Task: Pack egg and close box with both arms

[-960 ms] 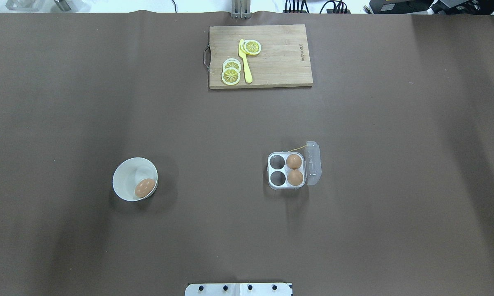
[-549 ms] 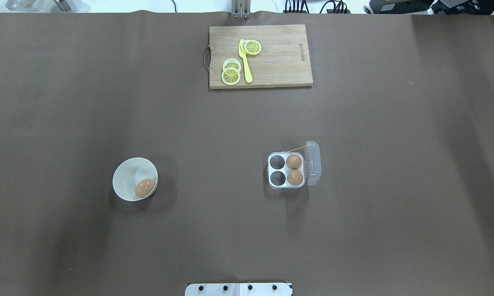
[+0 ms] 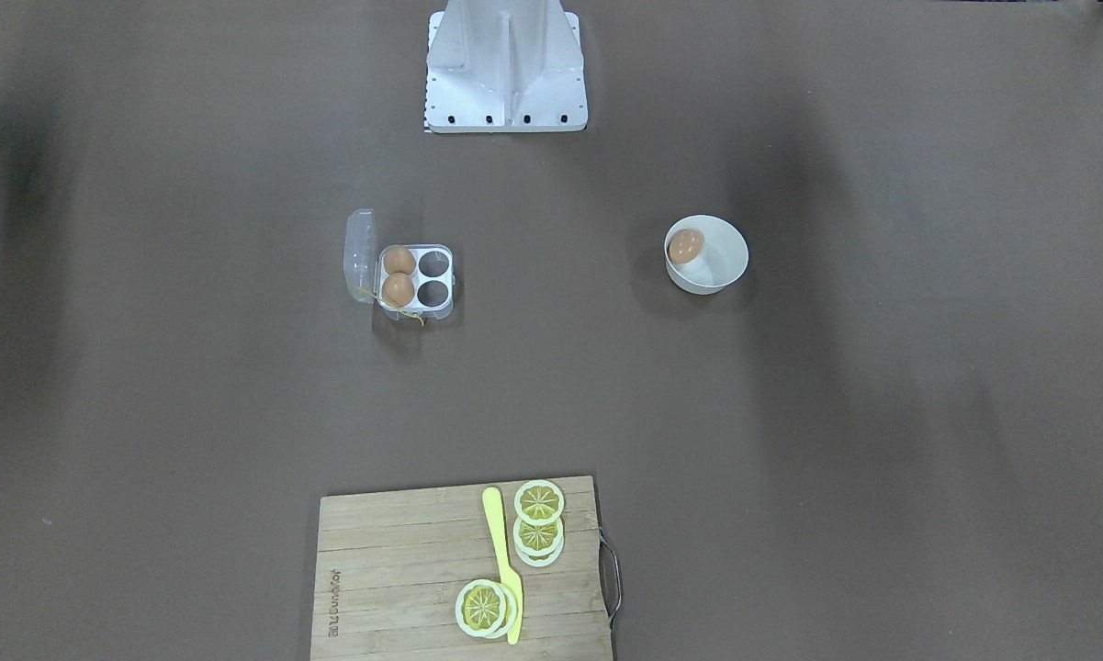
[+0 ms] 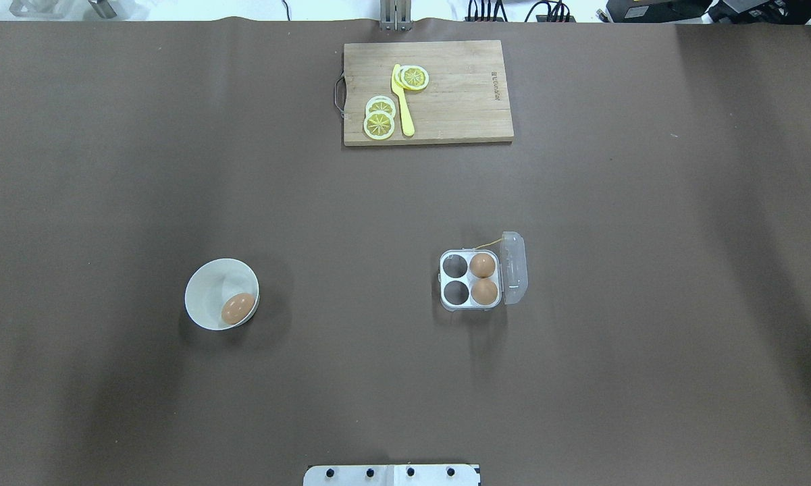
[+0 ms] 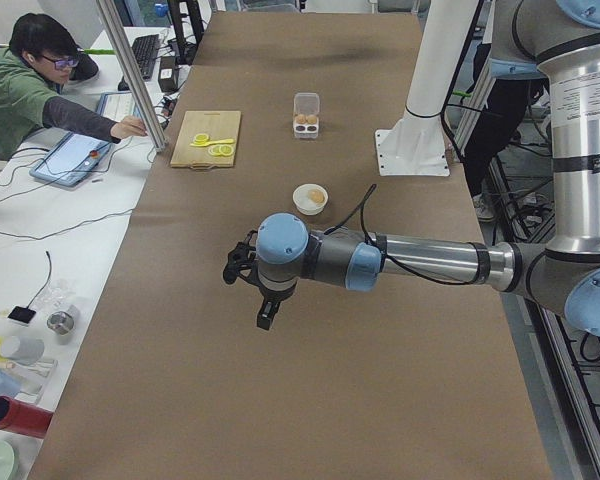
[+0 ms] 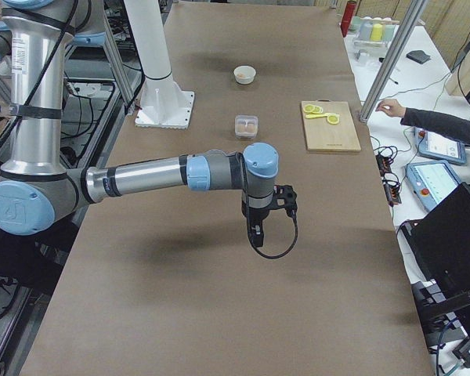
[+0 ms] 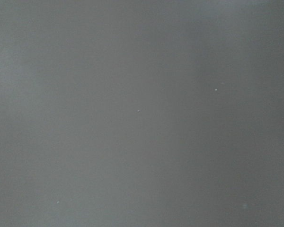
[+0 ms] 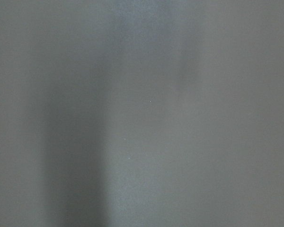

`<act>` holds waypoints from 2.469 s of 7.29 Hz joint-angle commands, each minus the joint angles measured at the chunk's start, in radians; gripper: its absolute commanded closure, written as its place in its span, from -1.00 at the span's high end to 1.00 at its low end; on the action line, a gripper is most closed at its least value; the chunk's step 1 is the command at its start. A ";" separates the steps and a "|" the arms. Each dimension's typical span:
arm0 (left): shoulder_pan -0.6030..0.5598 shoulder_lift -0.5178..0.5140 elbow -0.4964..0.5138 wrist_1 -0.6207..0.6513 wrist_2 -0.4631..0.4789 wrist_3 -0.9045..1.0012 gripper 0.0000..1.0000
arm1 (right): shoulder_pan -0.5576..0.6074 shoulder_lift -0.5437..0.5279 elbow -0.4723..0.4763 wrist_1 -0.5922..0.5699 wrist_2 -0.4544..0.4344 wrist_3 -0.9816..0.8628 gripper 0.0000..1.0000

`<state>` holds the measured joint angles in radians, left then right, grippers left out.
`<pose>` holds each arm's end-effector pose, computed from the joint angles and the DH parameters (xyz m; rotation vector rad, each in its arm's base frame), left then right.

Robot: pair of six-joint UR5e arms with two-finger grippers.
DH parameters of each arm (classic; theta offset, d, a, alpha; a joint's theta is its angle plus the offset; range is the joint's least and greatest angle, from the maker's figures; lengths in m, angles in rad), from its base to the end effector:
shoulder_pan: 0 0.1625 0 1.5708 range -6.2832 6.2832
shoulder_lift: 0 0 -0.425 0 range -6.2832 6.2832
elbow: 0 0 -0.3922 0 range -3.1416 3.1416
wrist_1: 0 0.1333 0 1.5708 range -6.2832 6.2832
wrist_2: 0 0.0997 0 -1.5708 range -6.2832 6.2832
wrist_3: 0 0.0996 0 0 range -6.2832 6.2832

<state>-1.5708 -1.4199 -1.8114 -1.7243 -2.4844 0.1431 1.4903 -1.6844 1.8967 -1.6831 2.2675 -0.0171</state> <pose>-0.0544 -0.4382 0.5826 0.2910 0.8924 0.2435 0.0336 -0.4462 0.5682 0.0739 -0.6993 -0.1284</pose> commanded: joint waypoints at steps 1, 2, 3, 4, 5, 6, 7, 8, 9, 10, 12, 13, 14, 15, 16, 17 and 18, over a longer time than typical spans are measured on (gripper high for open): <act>0.002 -0.069 0.048 -0.174 -0.022 -0.004 0.99 | -0.001 0.009 0.062 0.002 -0.005 0.008 1.00; 0.002 -0.103 0.082 -0.188 -0.030 -0.004 0.99 | 0.001 0.053 0.058 0.014 -0.016 0.008 1.00; 0.002 -0.108 0.083 -0.190 -0.031 0.000 0.99 | 0.001 0.058 0.061 0.014 -0.003 0.011 1.00; 0.002 -0.125 0.089 -0.189 -0.030 -0.002 0.99 | 0.001 0.061 0.055 0.014 -0.005 0.009 1.00; 0.002 -0.138 0.089 -0.190 -0.030 0.007 0.99 | 0.001 0.066 0.050 0.013 -0.002 0.011 1.00; 0.003 -0.136 0.077 -0.230 -0.033 -0.005 0.99 | 0.001 0.069 0.065 0.014 0.004 0.011 1.00; 0.020 -0.143 0.083 -0.241 -0.044 -0.048 0.99 | -0.001 0.071 0.067 0.016 0.004 0.011 1.00; 0.070 -0.175 0.057 -0.248 -0.044 -0.060 0.99 | -0.001 0.071 0.077 0.014 0.023 0.011 1.00; 0.142 -0.178 0.043 -0.292 -0.045 -0.069 0.99 | -0.004 0.071 0.078 0.016 0.093 0.009 1.00; 0.216 -0.186 0.038 -0.354 -0.044 -0.176 0.99 | -0.010 0.072 0.079 0.016 0.115 0.012 1.00; 0.358 -0.186 0.037 -0.614 -0.028 -0.513 0.99 | -0.034 0.075 0.093 0.017 0.113 0.104 1.00; 0.426 -0.210 0.037 -0.647 -0.028 -0.539 0.99 | -0.036 0.075 0.097 0.017 0.113 0.106 1.00; 0.507 -0.244 0.035 -0.649 -0.021 -0.542 0.98 | -0.036 0.075 0.097 0.017 0.113 0.106 1.00; 0.600 -0.244 0.032 -0.682 0.081 -0.547 0.98 | -0.036 0.074 0.101 0.017 0.113 0.106 1.00; 0.691 -0.243 0.034 -0.736 0.179 -0.563 0.98 | -0.036 0.074 0.102 0.017 0.113 0.105 1.00; 0.765 -0.244 0.034 -0.739 0.240 -0.566 0.96 | -0.036 0.071 0.102 0.017 0.113 0.105 1.00; 0.846 -0.248 0.029 -0.741 0.324 -0.586 0.95 | -0.036 0.061 0.102 0.045 0.115 0.108 1.00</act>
<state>-0.8237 -1.6643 -1.7794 -2.4548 -2.2572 -0.4249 1.4543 -1.6149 1.9982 -1.6591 2.3811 0.0883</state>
